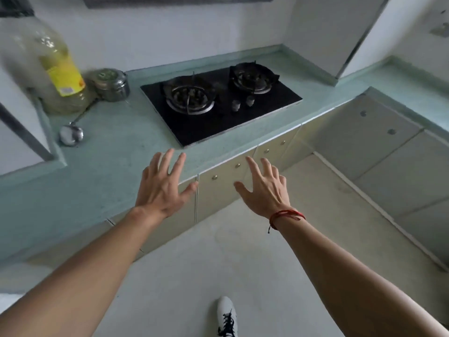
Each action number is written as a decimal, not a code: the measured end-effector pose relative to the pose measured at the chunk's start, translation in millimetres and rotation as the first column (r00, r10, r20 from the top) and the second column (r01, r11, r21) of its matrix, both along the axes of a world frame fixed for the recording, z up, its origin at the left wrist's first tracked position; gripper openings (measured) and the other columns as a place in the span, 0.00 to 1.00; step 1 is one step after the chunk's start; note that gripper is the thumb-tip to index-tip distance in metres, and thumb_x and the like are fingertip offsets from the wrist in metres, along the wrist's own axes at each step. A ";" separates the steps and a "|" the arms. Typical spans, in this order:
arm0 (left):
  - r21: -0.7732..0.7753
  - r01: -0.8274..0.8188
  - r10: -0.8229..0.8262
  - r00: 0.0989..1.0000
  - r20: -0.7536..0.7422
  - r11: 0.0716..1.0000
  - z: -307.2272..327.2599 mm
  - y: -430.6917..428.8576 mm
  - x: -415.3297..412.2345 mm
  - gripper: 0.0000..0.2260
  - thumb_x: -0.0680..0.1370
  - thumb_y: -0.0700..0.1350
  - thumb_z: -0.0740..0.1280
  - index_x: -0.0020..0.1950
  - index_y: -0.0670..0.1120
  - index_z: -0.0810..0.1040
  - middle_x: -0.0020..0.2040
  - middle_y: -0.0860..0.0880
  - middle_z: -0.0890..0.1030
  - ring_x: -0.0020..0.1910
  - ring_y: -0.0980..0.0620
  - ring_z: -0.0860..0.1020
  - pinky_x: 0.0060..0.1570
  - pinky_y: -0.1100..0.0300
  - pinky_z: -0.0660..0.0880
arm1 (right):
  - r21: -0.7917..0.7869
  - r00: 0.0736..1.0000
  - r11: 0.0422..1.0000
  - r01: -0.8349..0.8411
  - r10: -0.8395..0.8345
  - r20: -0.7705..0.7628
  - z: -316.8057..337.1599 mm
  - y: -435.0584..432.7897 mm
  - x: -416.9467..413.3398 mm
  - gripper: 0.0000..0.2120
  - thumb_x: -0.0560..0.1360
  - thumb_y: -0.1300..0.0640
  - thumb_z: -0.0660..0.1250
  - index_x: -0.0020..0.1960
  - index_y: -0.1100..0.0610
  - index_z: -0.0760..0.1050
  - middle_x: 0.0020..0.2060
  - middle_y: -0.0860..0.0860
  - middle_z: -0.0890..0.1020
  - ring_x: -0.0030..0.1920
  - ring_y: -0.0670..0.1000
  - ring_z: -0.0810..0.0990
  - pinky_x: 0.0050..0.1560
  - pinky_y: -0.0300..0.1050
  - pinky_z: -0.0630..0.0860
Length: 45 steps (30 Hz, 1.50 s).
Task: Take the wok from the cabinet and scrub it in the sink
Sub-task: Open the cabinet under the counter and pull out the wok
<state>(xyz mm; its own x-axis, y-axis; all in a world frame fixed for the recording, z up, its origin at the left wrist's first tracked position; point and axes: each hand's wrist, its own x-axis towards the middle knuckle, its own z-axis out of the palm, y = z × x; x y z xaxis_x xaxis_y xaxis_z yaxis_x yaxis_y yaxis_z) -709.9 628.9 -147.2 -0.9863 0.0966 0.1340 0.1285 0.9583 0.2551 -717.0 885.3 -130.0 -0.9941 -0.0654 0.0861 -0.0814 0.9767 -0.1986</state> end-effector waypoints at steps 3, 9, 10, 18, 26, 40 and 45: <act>-0.025 -0.155 0.156 0.988 0.015 0.988 -3.1 -7.6 10.1 0.38 0.74 0.68 0.51 0.78 0.46 0.65 0.77 0.41 0.62 0.74 0.34 0.61 0.67 0.38 0.65 | 0.001 0.990 0.990 -0.139 0.139 0.027 -8.2 -8.4 -27.2 0.35 0.75 0.35 0.58 0.77 0.45 0.53 0.75 0.57 0.60 0.71 0.59 0.62 0.66 0.58 0.62; -0.075 -0.373 0.377 0.925 0.049 0.925 -9.8 -32.5 47.8 0.37 0.74 0.68 0.53 0.76 0.47 0.68 0.77 0.39 0.64 0.73 0.32 0.63 0.64 0.36 0.67 | 0.013 0.936 0.937 -0.348 0.347 0.063 -27.2 -47.1 -46.0 0.35 0.74 0.35 0.58 0.77 0.45 0.54 0.75 0.57 0.60 0.71 0.59 0.61 0.67 0.59 0.61; -0.078 -0.401 0.406 0.913 0.052 0.913 -10.8 -37.9 55.5 0.37 0.74 0.68 0.53 0.76 0.47 0.68 0.77 0.39 0.64 0.73 0.32 0.63 0.64 0.36 0.67 | 0.017 0.923 0.925 -0.380 0.378 0.072 -30.1 -56.1 -44.7 0.34 0.75 0.34 0.58 0.77 0.45 0.54 0.75 0.57 0.60 0.71 0.58 0.61 0.67 0.59 0.61; -0.087 -0.549 0.556 0.824 0.108 0.831 -19.9 -91.0 118.9 0.38 0.74 0.68 0.52 0.77 0.47 0.65 0.77 0.41 0.63 0.74 0.33 0.61 0.66 0.35 0.67 | 0.013 0.835 0.840 -0.543 0.539 0.110 -43.9 -132.4 -11.2 0.33 0.74 0.35 0.57 0.75 0.44 0.54 0.74 0.56 0.60 0.71 0.58 0.61 0.68 0.59 0.63; -0.048 -0.549 0.549 0.821 0.158 0.834 -29.9 -127.8 133.6 0.40 0.73 0.70 0.48 0.79 0.49 0.60 0.80 0.43 0.57 0.76 0.35 0.56 0.69 0.38 0.62 | -0.006 0.847 0.857 -0.515 0.510 0.151 -45.9 -167.6 9.8 0.33 0.75 0.35 0.57 0.76 0.45 0.54 0.74 0.56 0.60 0.71 0.58 0.60 0.68 0.59 0.61; -0.154 -0.462 0.486 0.828 0.278 0.874 -128.1 -163.3 89.4 0.36 0.75 0.67 0.49 0.80 0.50 0.58 0.81 0.45 0.56 0.77 0.33 0.55 0.71 0.38 0.59 | -0.535 0.751 0.844 0.040 0.328 0.573 -148.9 -235.1 11.9 0.28 0.76 0.44 0.65 0.73 0.47 0.63 0.64 0.52 0.75 0.61 0.51 0.74 0.62 0.45 0.68; -0.119 -0.464 0.479 0.861 0.170 0.878 -160.8 -176.4 70.3 0.30 0.77 0.61 0.55 0.76 0.48 0.67 0.78 0.42 0.63 0.73 0.31 0.62 0.70 0.35 0.61 | -0.646 0.685 0.671 0.364 0.277 0.674 -193.2 -265.7 0.5 0.31 0.68 0.45 0.69 0.69 0.47 0.66 0.54 0.49 0.81 0.54 0.50 0.80 0.61 0.55 0.76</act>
<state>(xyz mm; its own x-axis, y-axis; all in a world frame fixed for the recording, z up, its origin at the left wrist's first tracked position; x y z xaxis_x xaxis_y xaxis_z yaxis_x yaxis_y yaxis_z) -639.7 452.5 -308.0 -0.9219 -0.3843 -0.0484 -0.3870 0.9086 0.1571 -716.5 619.6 -323.1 -0.7591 -0.2602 -0.5967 0.4248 0.4965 -0.7570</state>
